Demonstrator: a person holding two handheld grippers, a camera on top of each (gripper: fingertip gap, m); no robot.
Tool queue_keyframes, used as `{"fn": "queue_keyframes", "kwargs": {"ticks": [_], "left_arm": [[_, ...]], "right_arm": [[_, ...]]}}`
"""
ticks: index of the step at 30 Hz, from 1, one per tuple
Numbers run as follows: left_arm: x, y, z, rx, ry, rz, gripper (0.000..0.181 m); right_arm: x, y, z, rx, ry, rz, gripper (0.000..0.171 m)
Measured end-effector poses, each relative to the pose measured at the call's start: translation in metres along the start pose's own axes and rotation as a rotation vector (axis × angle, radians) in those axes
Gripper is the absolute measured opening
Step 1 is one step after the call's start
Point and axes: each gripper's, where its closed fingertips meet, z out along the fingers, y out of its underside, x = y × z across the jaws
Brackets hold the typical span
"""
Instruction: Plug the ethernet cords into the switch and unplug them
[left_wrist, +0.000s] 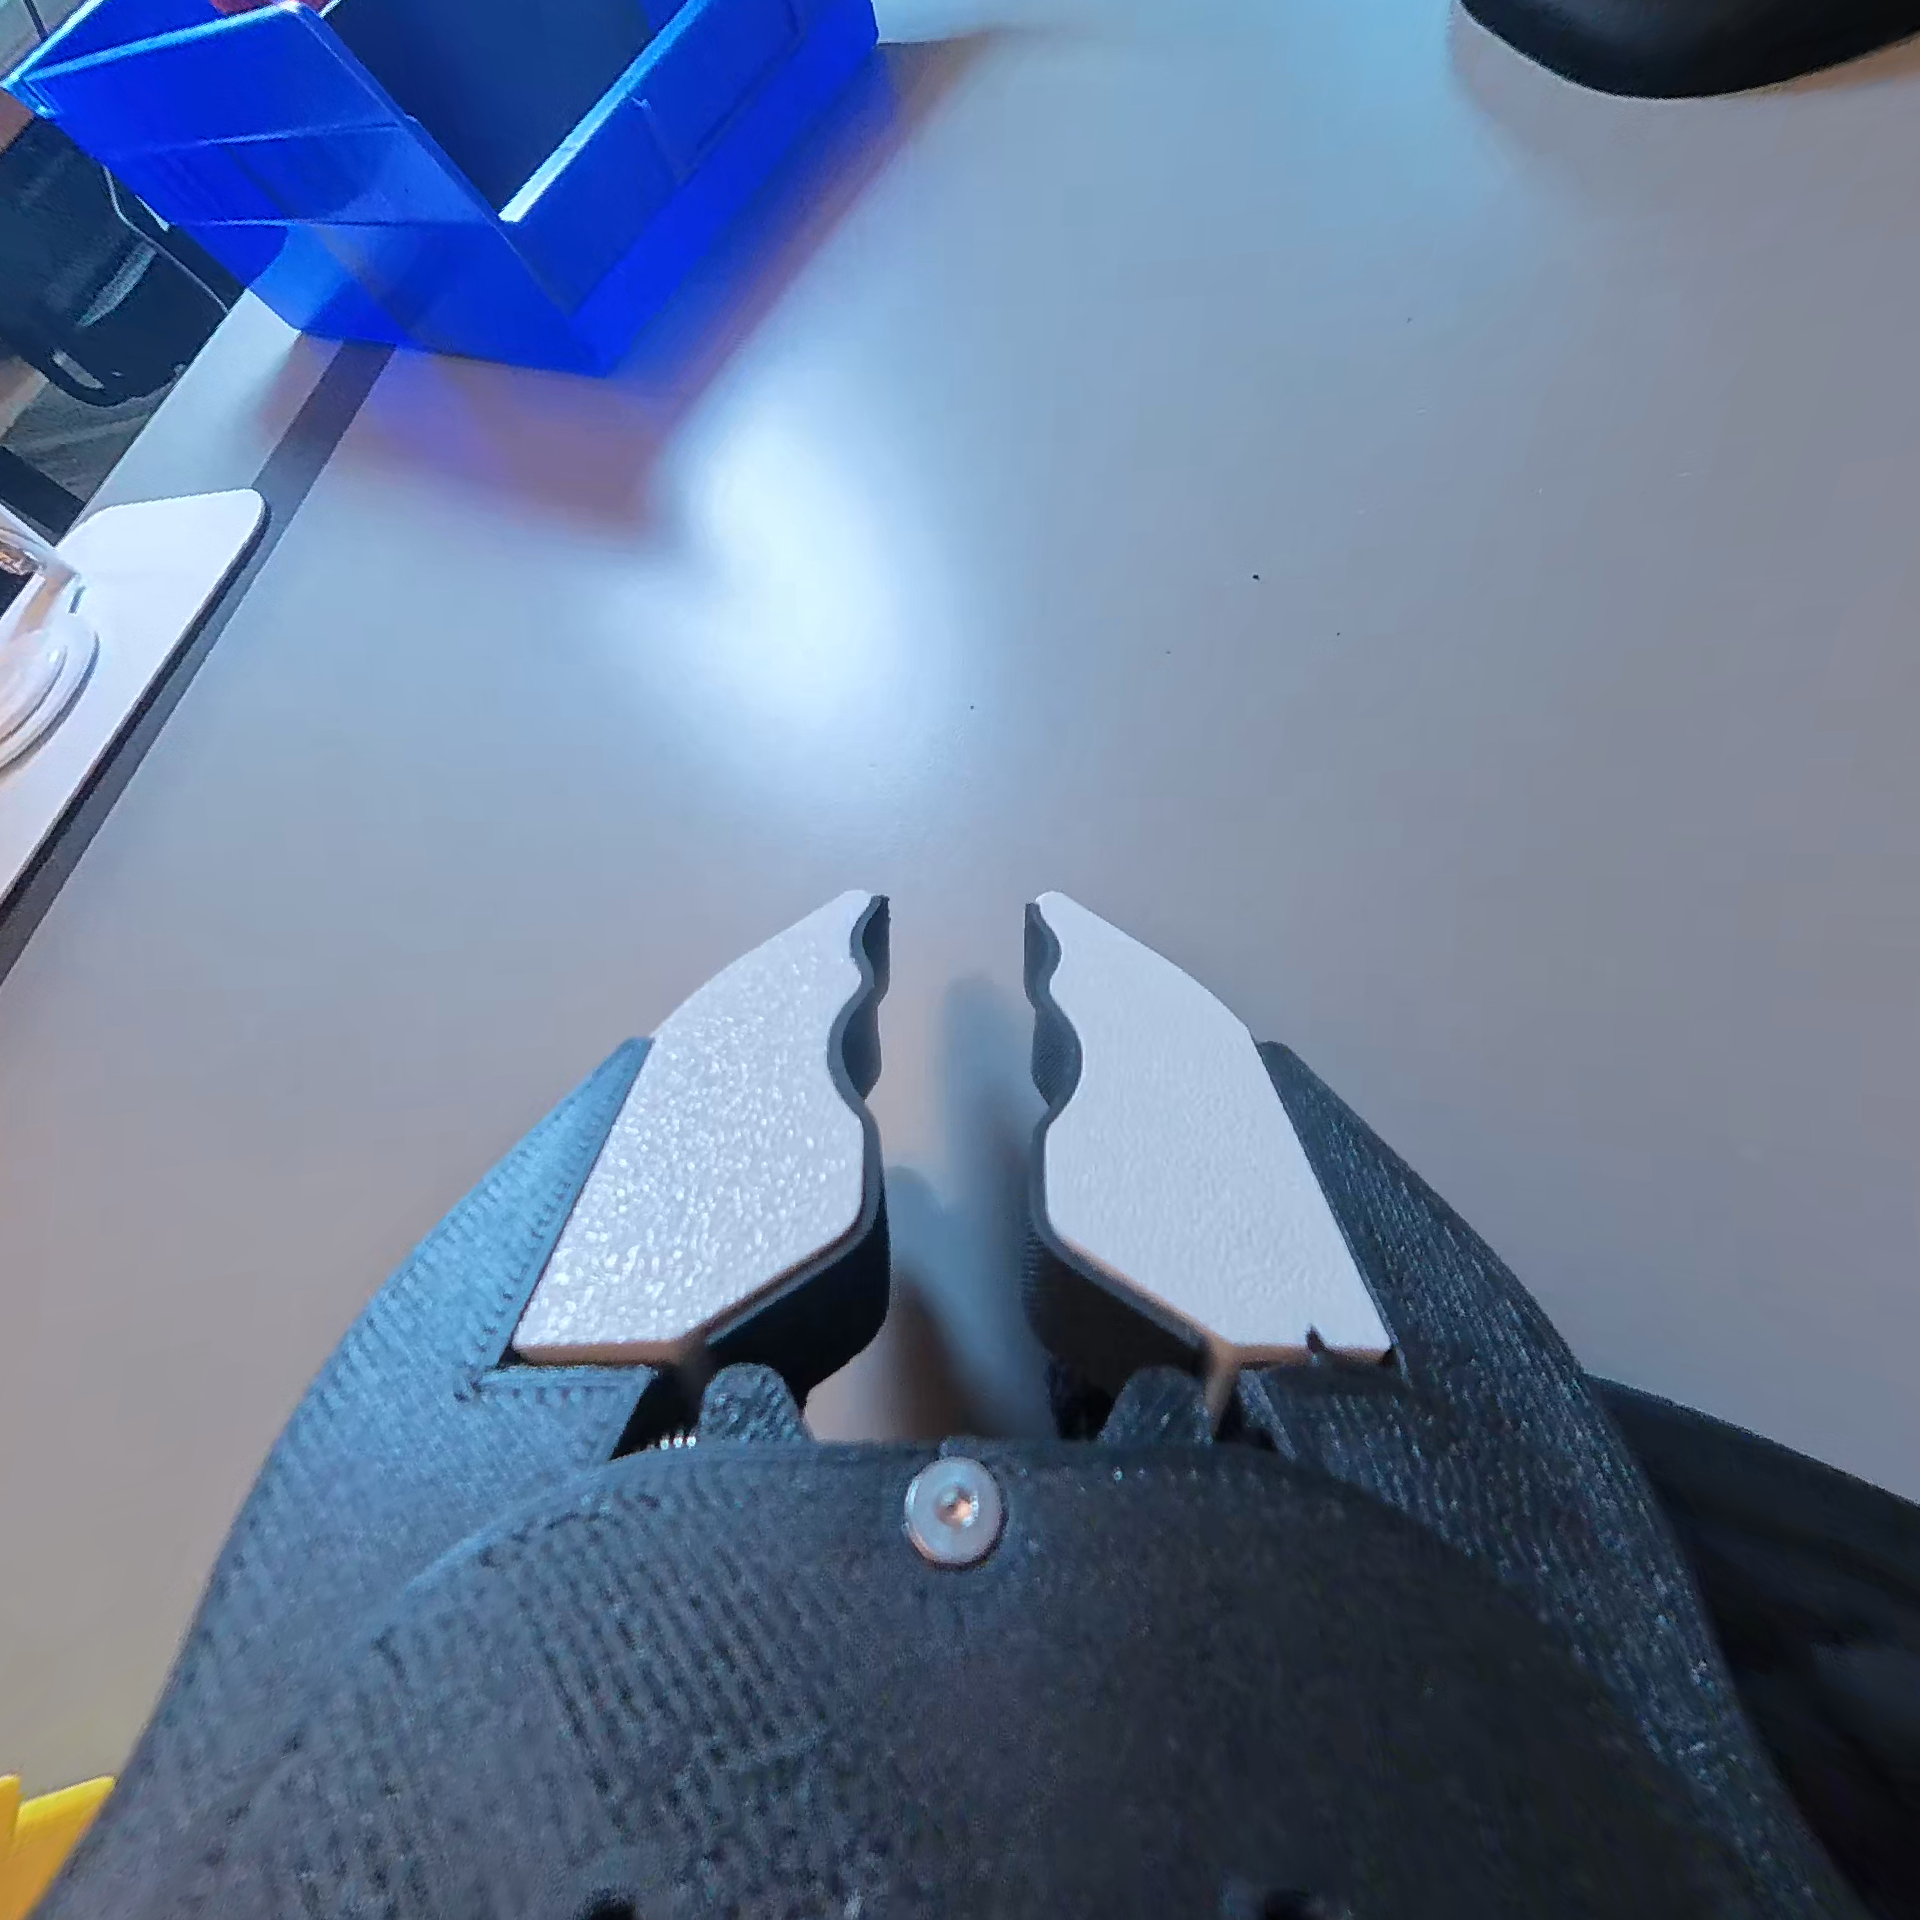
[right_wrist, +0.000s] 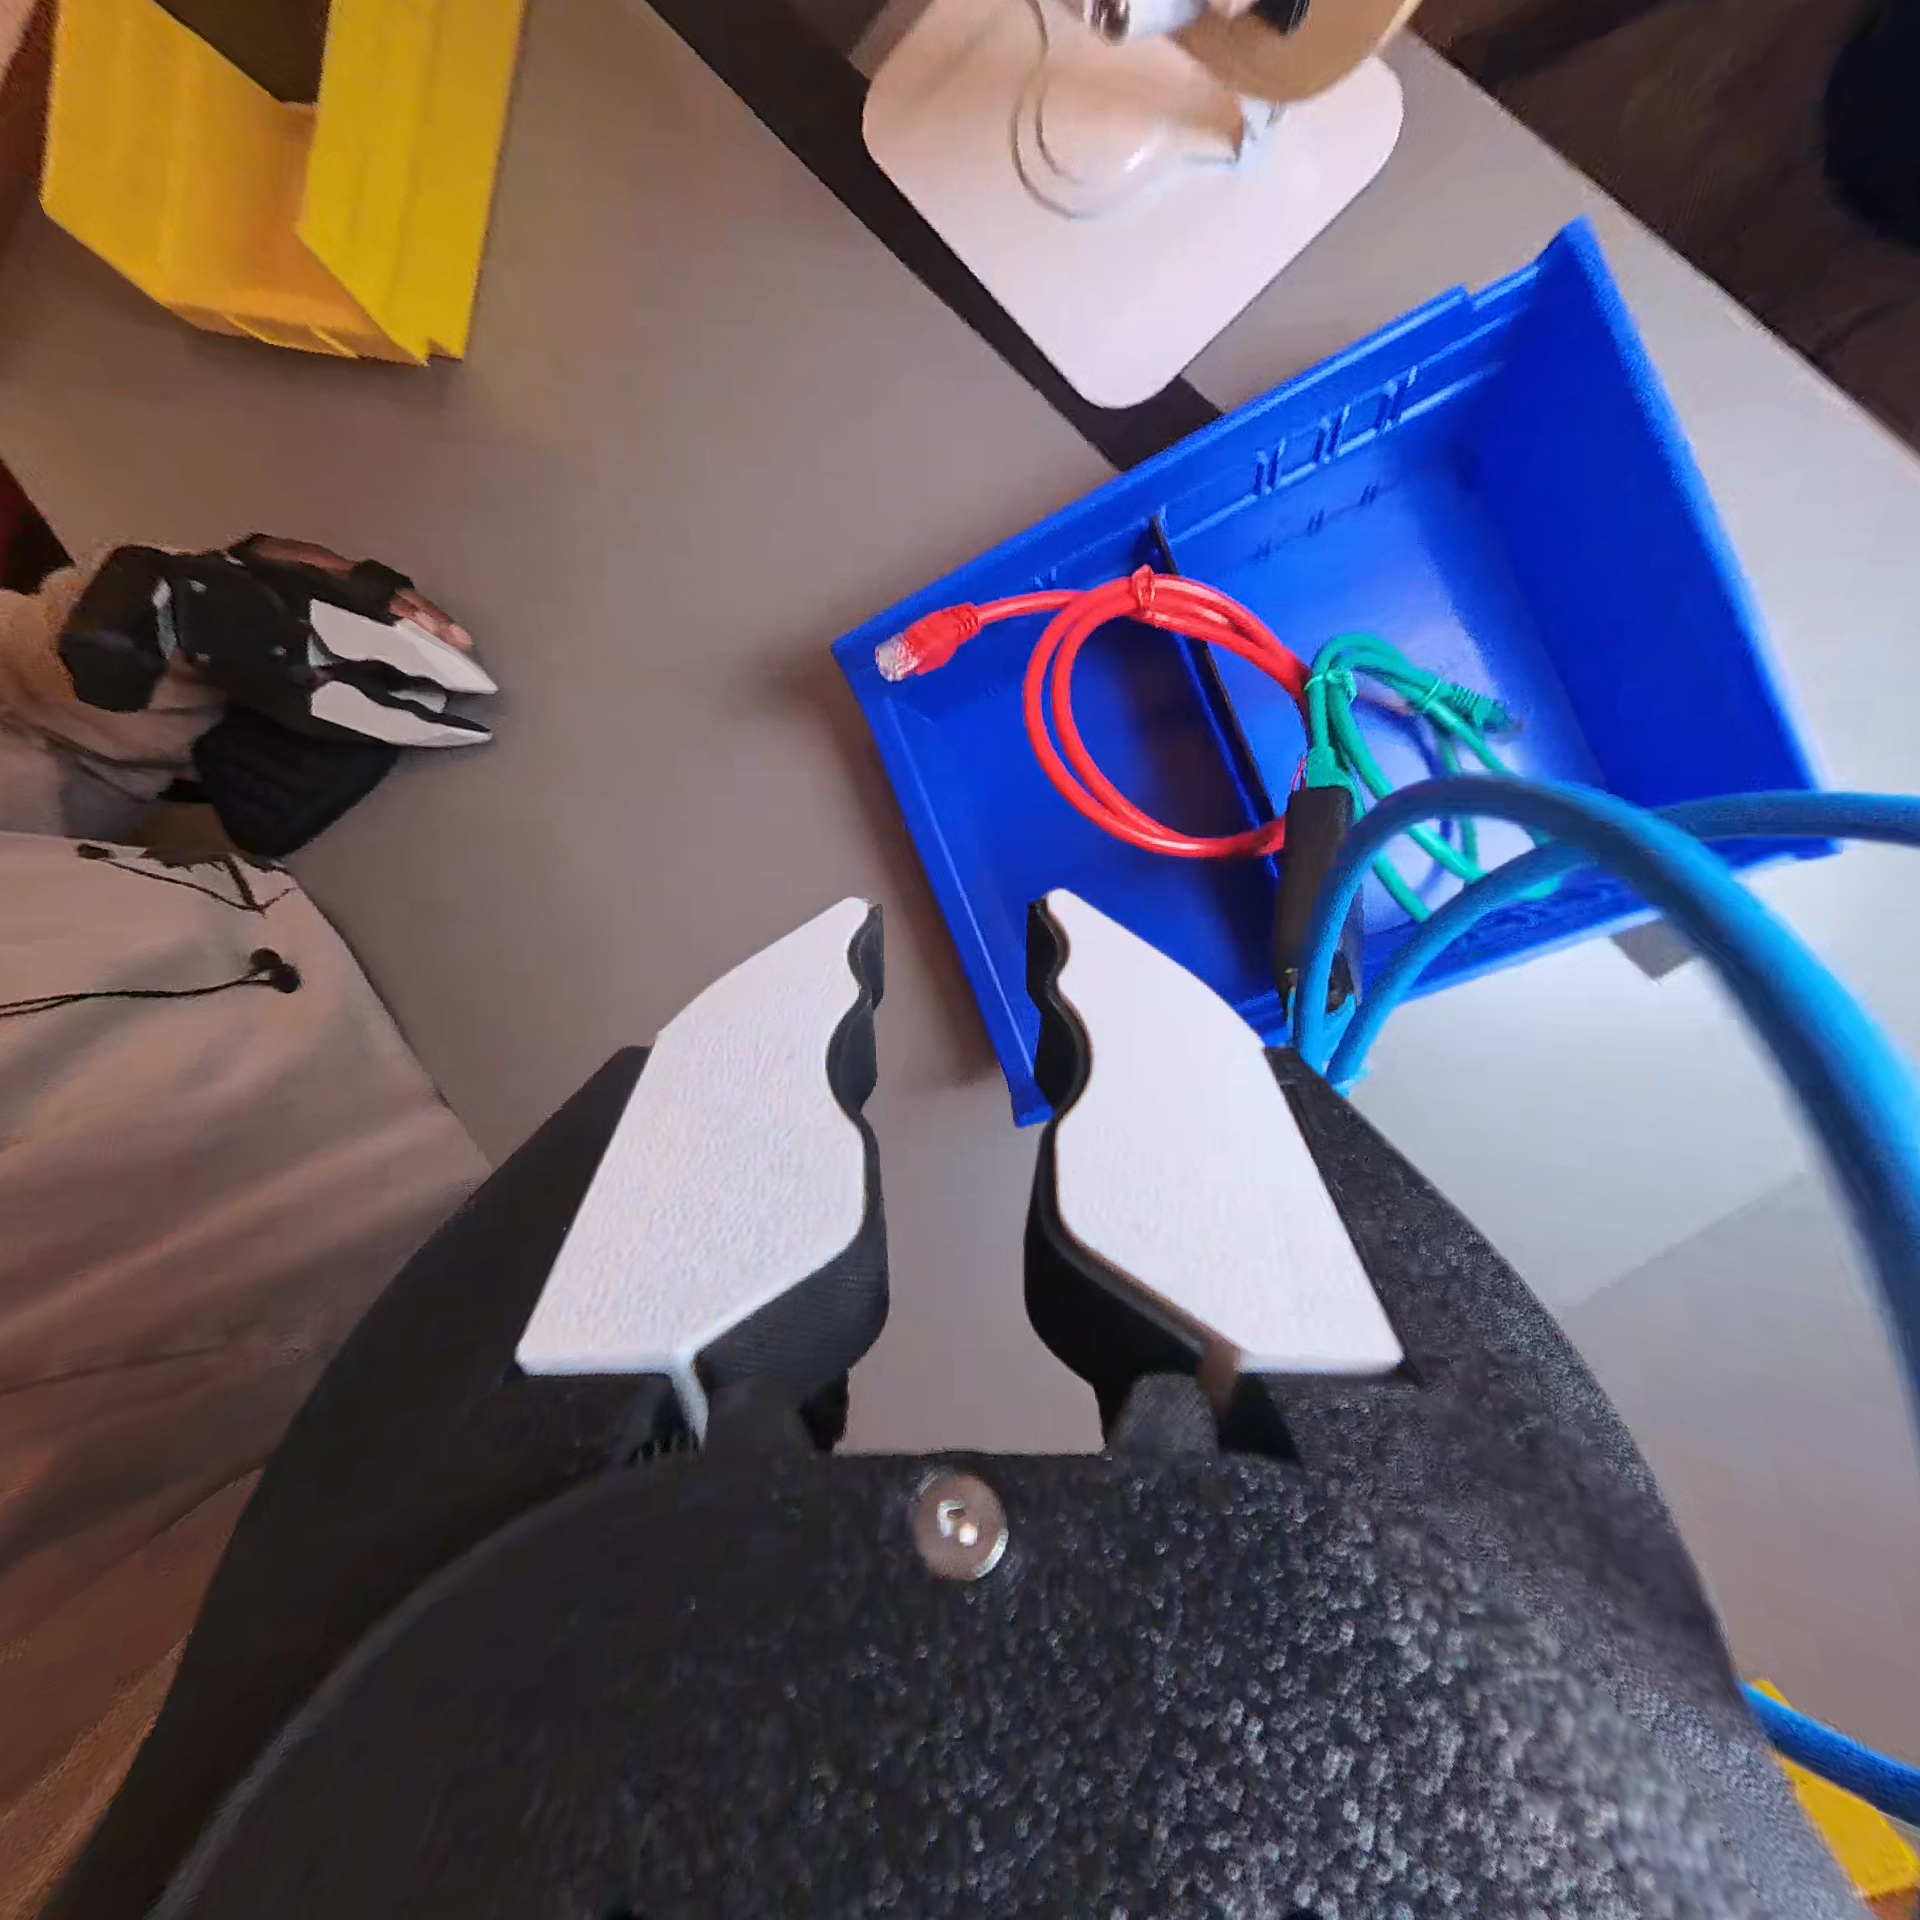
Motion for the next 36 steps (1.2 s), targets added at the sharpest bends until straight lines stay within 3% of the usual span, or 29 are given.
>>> {"fn": "queue_keyframes", "kwargs": {"ticks": [6,11,15,20,25,30,36], "left_arm": [[0.000,0.001,0.001,-0.009,0.009,-0.003,0.024],[0.002,0.000,0.000,0.007,0.015,0.003,0.024],[0.003,0.000,0.000,0.005,0.021,0.015,0.024],[0.004,0.000,0.001,0.001,0.021,0.020,0.025],[0.001,-0.001,0.000,0.013,0.005,0.006,0.024],[-0.002,-0.001,0.000,0.015,-0.009,-0.006,0.025],[-0.011,-0.003,-0.004,0.024,-0.068,0.000,0.026]], "right_arm": [[-0.016,-0.057,-0.010,0.151,-0.076,-0.062,0.015],[-0.011,-0.063,0.012,0.189,0.041,-0.180,0.018],[0.007,-0.039,0.022,0.177,0.179,-0.206,0.025],[0.044,0.009,0.011,0.121,0.519,-0.250,0.036],[0.029,0.051,0.017,0.282,0.578,-0.223,0.040],[-0.003,0.100,0.080,0.330,0.578,-0.295,0.046],[-0.005,0.135,0.181,0.047,0.695,-0.544,0.059]]}}
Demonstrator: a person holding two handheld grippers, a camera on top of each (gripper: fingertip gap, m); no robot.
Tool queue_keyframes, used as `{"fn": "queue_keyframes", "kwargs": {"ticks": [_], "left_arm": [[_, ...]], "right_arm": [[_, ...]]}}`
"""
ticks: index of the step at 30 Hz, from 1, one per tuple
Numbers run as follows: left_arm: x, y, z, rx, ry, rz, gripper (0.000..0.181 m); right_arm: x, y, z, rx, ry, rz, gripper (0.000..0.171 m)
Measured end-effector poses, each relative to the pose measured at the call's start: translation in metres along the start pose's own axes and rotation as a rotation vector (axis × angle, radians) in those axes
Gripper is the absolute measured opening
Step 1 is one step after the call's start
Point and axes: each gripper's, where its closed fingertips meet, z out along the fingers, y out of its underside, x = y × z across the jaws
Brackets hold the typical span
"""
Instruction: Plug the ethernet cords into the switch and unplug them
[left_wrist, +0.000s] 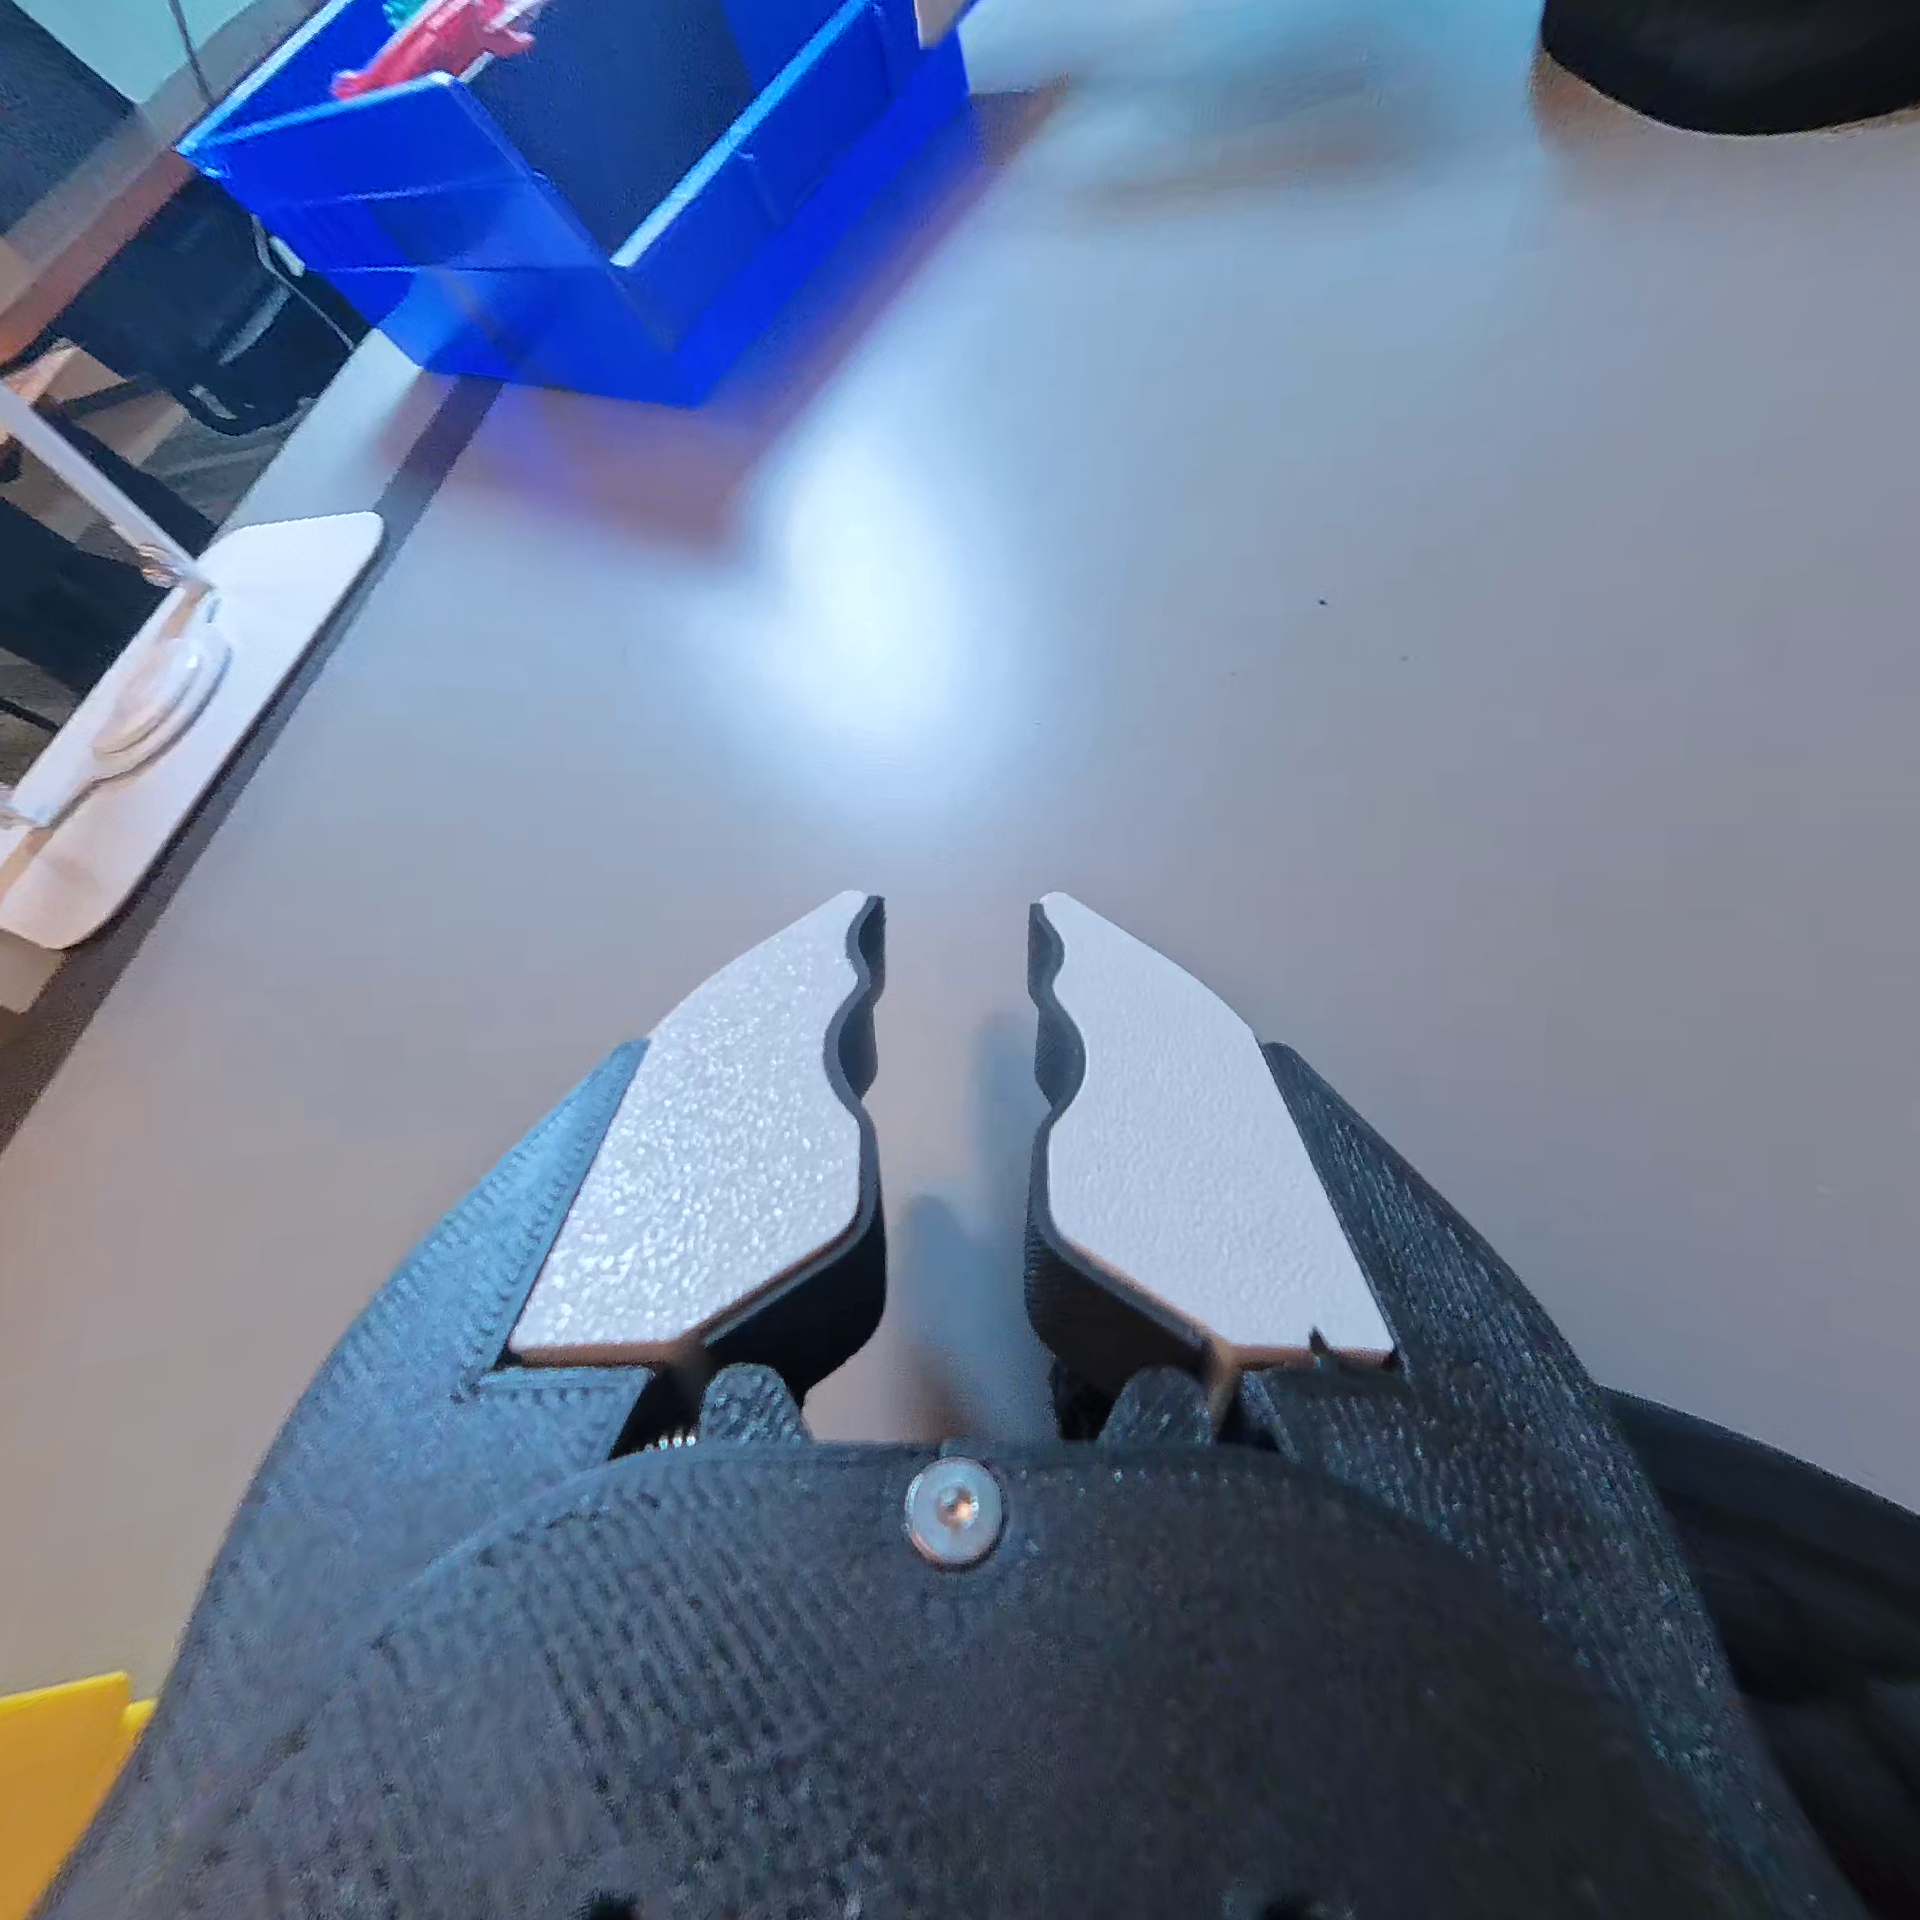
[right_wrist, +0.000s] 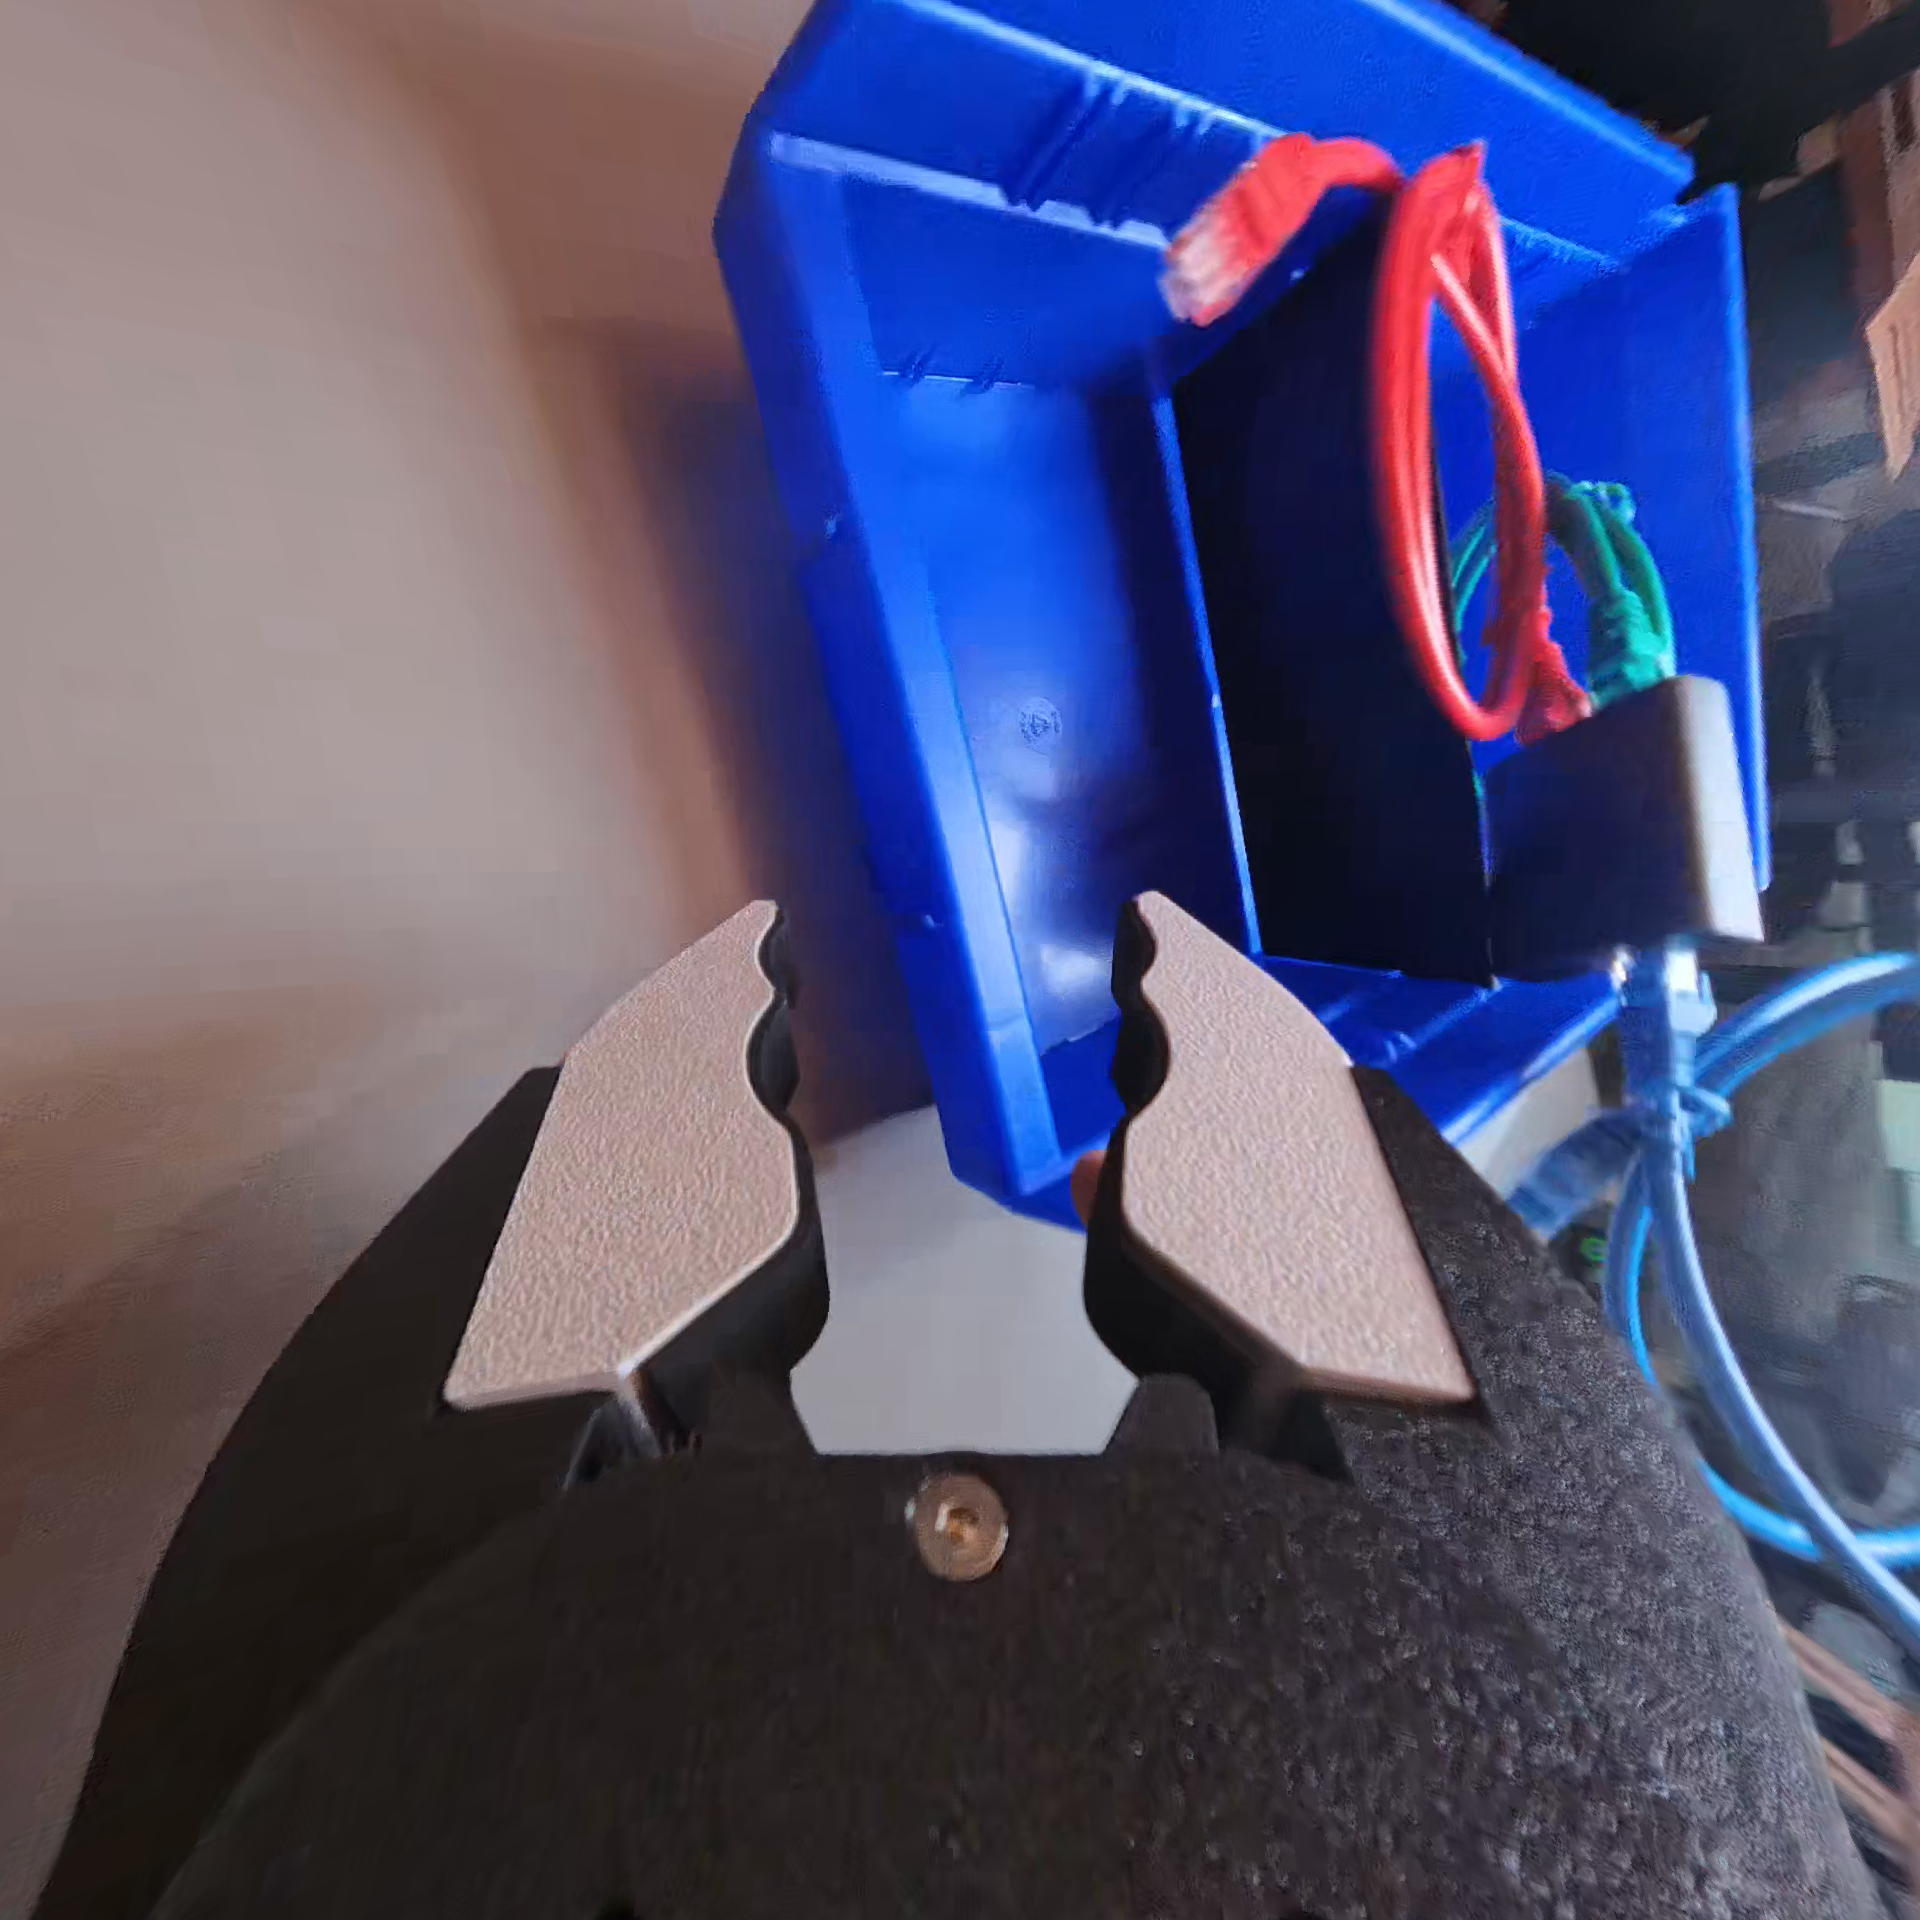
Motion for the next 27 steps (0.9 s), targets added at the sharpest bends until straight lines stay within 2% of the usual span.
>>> {"fn": "queue_keyframes", "kwargs": {"ticks": [4,7,9,13,17,19,20,25,27], "left_arm": [[-0.023,-0.001,-0.013,-0.002,-0.109,0.003,0.025],[-0.065,0.006,-0.044,-0.053,-0.291,0.015,0.028],[-0.095,0.016,-0.075,-0.098,-0.396,-0.016,0.033],[-0.143,0.075,-0.127,-0.372,-0.505,-0.047,0.054],[-0.155,0.139,-0.145,-0.657,-0.404,-0.134,0.075],[-0.153,0.162,-0.147,-0.776,-0.346,-0.141,0.073],[-0.155,0.166,-0.145,-0.793,-0.334,-0.133,0.066],[-0.146,0.165,-0.131,-0.815,-0.201,-0.137,0.030],[-0.147,0.162,-0.124,-0.811,-0.198,-0.114,0.029]], "right_arm": [[0.002,-0.005,0.041,-0.122,0.055,-0.165,0.058],[-0.008,-0.007,0.058,-0.117,-0.037,-0.129,0.031],[-0.008,-0.008,0.057,-0.095,-0.010,-0.131,0.032],[-0.022,-0.003,0.043,-0.090,0.009,-0.116,0.032],[-0.041,0.002,0.024,-0.070,0.028,-0.118,0.033],[-0.052,0.006,0.013,-0.063,0.036,-0.123,0.033],[-0.057,0.008,0.008,-0.060,0.038,-0.121,0.033],[-0.085,0.018,-0.021,-0.052,0.046,-0.099,0.034],[-0.096,0.021,-0.033,-0.041,0.052,-0.071,0.035]]}}
